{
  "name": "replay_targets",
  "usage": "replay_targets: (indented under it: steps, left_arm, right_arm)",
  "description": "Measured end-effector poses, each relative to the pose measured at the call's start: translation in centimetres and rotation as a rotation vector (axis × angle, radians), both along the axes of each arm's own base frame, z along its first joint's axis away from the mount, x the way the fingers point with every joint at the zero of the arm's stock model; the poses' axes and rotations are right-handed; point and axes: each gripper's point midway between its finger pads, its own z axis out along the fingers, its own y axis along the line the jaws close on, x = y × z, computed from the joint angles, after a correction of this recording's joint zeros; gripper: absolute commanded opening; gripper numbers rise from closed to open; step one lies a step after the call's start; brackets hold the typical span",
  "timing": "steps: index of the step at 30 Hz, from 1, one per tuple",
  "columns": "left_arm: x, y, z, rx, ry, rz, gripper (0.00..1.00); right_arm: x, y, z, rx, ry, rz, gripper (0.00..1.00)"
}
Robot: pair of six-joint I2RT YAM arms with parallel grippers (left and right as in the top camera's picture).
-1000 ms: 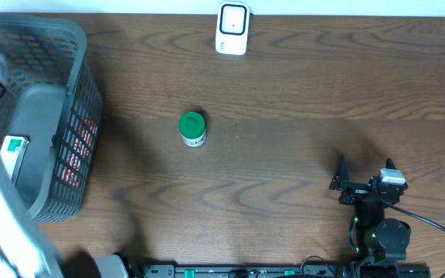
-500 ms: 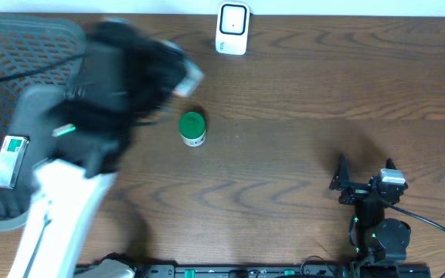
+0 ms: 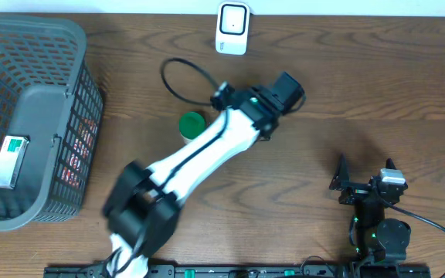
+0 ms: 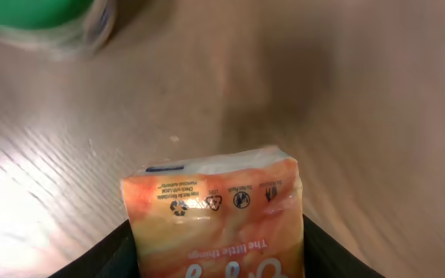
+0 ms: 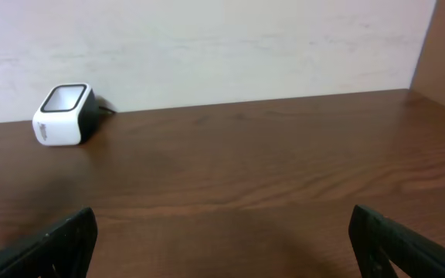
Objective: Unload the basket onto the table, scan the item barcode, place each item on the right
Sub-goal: 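Carry the orange box past the scanner and place it on the table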
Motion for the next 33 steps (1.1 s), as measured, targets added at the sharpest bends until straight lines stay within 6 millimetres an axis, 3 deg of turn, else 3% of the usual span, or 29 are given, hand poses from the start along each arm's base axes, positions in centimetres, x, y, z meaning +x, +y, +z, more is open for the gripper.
replay_targets:
  steps: [5, 8, 12, 14, 19, 22, 24, 27, 28, 30, 33]
  left_arm:
    - [0.3, -0.4, -7.1, 0.0, 0.079, 0.174, 0.56]
    - [0.5, -0.8, -9.1, -0.016, 0.087, 0.222, 0.61]
    - [0.9, -1.1, -9.4, -0.04, 0.075, 0.253, 0.85]
    - [1.1, -0.9, -9.3, -0.039, 0.074, 0.251, 0.92]
    - [2.0, -0.3, -7.5, -0.048, 0.056, 0.21, 0.93]
    - [3.4, -0.2, -3.2, -0.094, -0.016, 0.139, 0.94]
    - [5.1, -0.2, 2.0, -0.148, -0.13, 0.046, 0.95]
    - [6.7, 1.3, 13.0, -0.191, -0.379, -0.126, 1.0]
    - [6.6, 2.6, 16.8, -0.177, -0.465, -0.176, 1.0]
    - [5.5, 7.0, 24.2, -0.11, -0.627, -0.21, 1.0]
    - [2.4, 16.4, 32.5, 0.044, -0.807, -0.122, 1.0]
  right_arm:
    - [0.0, 0.0, 0.0, 0.0, 0.0, 0.0, 0.99]
    - [0.0, 0.0, 0.0, 0.0, 0.0, 0.0, 0.99]
    - [0.0, 0.0, 0.0, 0.0, 0.0, 0.0, 0.99]
    - [0.0, 0.0, 0.0, 0.0, 0.0, 0.0, 0.99]
    - [0.0, 0.0, 0.0, 0.0, 0.0, 0.0, 0.99]
    - [0.0, 0.0, 0.0, 0.0, 0.0, 0.0, 0.99]
    - [0.0, 0.0, 0.0, 0.0, 0.0, 0.0, 0.99]
    - [0.0, 0.0, 0.0, 0.0, 0.0, 0.0, 0.99]
    - [0.0, 0.0, 0.0, 0.0, 0.0, 0.0, 0.99]
    - [0.0, 0.0, 0.0, 0.0, -0.001, 0.0, 0.99]
    - [0.0, 0.0, 0.0, 0.0, 0.0, 0.0, 0.99]
